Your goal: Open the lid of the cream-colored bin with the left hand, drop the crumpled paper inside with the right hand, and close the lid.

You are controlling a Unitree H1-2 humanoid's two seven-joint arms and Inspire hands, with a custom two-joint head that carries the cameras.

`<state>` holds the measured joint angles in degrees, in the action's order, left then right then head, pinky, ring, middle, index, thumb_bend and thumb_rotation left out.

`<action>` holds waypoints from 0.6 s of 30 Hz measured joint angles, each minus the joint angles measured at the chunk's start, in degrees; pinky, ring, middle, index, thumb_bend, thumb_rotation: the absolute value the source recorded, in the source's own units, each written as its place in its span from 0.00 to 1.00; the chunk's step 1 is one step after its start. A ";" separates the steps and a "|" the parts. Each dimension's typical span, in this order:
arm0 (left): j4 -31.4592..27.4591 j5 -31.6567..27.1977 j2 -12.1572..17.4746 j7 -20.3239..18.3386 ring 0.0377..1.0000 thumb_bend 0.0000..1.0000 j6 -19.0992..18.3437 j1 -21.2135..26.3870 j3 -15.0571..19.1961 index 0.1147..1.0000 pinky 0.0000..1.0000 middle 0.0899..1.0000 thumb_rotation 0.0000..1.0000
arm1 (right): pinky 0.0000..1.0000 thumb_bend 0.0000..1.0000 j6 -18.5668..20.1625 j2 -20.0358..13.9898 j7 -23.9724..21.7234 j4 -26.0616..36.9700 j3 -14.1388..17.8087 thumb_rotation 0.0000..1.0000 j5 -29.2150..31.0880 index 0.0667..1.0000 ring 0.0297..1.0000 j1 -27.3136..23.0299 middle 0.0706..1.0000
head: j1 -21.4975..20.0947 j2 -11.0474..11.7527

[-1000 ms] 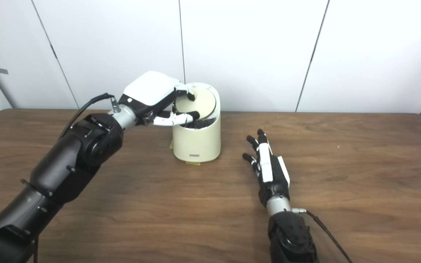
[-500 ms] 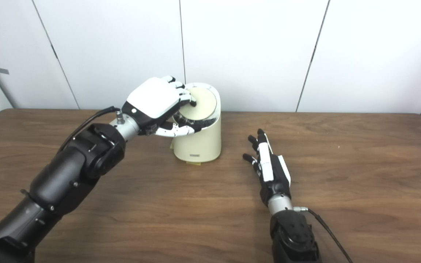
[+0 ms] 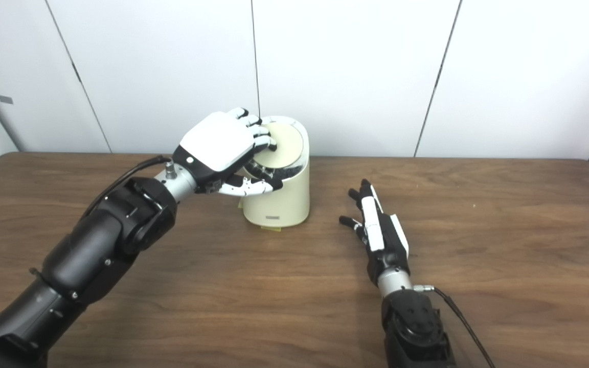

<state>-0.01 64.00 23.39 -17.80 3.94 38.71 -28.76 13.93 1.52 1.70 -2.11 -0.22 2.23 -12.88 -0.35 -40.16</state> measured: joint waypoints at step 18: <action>-0.07 1.88 -0.49 0.09 0.93 0.55 -0.01 -0.01 -1.06 0.69 0.96 0.87 1.00 | 0.98 0.61 2.80 0.12 0.16 1.79 0.02 1.00 -0.43 1.00 0.99 0.02 0.93 | -0.26 -0.53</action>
<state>-0.08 65.88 22.91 -17.71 3.93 38.71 -29.82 16.73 1.64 1.86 -0.32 -0.20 1.80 -12.85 -0.62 -40.69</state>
